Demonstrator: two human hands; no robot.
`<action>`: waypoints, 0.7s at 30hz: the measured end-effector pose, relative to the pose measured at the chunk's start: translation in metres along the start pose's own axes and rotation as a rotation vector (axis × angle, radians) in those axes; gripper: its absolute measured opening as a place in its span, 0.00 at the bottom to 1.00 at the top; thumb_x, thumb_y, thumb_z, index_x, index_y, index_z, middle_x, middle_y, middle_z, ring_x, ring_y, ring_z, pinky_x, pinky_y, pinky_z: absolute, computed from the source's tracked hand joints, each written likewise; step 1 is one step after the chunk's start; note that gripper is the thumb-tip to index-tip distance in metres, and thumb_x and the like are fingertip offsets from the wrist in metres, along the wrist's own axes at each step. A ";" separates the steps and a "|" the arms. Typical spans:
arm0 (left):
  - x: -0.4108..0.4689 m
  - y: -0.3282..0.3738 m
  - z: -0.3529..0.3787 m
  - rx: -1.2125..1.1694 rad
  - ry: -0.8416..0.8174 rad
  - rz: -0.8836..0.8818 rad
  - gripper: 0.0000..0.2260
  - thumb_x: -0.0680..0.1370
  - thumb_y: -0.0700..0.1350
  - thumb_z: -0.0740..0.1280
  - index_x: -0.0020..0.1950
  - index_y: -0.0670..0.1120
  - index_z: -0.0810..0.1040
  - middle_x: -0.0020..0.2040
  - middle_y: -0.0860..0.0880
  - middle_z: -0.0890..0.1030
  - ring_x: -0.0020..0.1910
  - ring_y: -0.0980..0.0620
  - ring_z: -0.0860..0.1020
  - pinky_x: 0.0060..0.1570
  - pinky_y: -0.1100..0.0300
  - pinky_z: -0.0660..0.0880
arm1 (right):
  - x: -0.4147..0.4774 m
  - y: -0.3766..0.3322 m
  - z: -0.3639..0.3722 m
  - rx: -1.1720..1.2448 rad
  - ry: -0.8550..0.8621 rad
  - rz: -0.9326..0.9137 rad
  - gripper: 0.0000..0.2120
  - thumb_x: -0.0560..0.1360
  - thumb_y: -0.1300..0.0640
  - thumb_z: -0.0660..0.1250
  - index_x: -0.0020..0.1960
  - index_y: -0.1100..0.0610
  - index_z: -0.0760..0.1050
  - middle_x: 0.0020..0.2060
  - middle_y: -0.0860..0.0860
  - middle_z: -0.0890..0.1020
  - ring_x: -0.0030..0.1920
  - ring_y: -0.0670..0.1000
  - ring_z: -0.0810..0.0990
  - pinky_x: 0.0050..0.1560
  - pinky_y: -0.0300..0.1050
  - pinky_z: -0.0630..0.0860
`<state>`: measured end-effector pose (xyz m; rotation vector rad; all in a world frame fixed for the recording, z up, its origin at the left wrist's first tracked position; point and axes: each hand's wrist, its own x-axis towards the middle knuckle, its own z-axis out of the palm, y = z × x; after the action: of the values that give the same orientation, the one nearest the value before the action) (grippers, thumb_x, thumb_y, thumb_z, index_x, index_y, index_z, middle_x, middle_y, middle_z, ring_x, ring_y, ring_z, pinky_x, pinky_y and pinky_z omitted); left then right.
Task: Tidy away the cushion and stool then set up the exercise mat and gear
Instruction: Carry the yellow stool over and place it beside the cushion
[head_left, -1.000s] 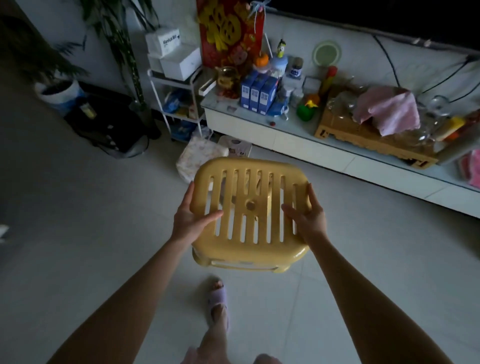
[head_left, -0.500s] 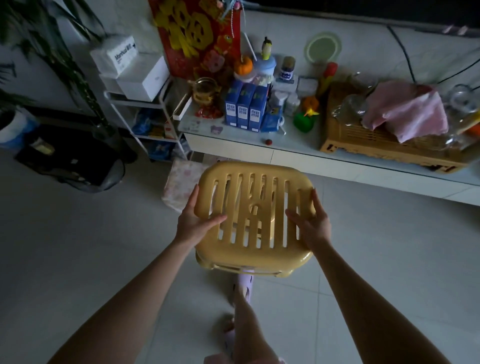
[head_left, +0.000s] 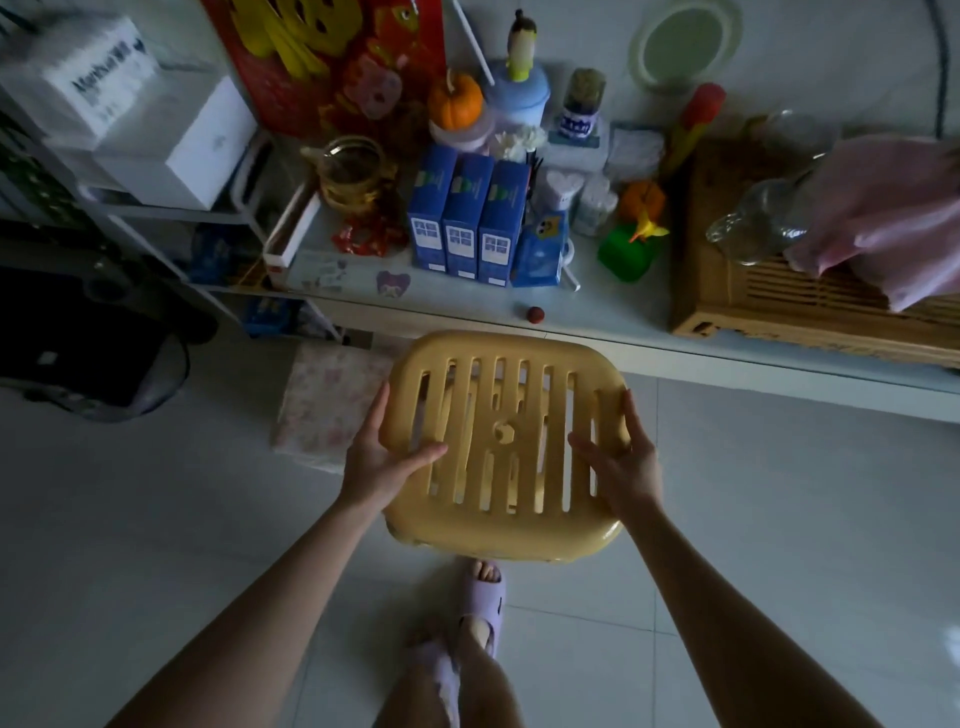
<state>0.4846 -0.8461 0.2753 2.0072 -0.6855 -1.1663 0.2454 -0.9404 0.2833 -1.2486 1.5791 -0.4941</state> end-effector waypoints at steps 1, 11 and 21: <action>0.011 -0.004 0.002 0.004 -0.007 -0.010 0.50 0.61 0.56 0.78 0.76 0.59 0.52 0.71 0.50 0.67 0.68 0.46 0.67 0.67 0.43 0.66 | 0.010 0.003 0.004 -0.006 0.002 0.001 0.39 0.73 0.54 0.71 0.77 0.48 0.52 0.62 0.50 0.74 0.56 0.50 0.74 0.61 0.55 0.72; 0.091 -0.058 0.027 -0.027 -0.037 -0.060 0.52 0.58 0.54 0.78 0.76 0.60 0.52 0.73 0.51 0.64 0.69 0.47 0.67 0.65 0.44 0.69 | 0.074 0.063 0.045 -0.031 0.050 0.055 0.41 0.71 0.53 0.73 0.76 0.46 0.54 0.53 0.44 0.73 0.48 0.46 0.73 0.50 0.43 0.70; 0.151 -0.132 0.060 -0.033 -0.042 -0.004 0.47 0.66 0.46 0.77 0.76 0.57 0.50 0.74 0.49 0.63 0.70 0.48 0.64 0.63 0.55 0.65 | 0.129 0.143 0.089 -0.017 0.069 0.045 0.42 0.71 0.54 0.73 0.76 0.45 0.52 0.63 0.51 0.75 0.52 0.49 0.77 0.50 0.42 0.72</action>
<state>0.5120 -0.8945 0.0731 1.9622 -0.6795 -1.2178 0.2639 -0.9779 0.0751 -1.2177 1.6687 -0.5013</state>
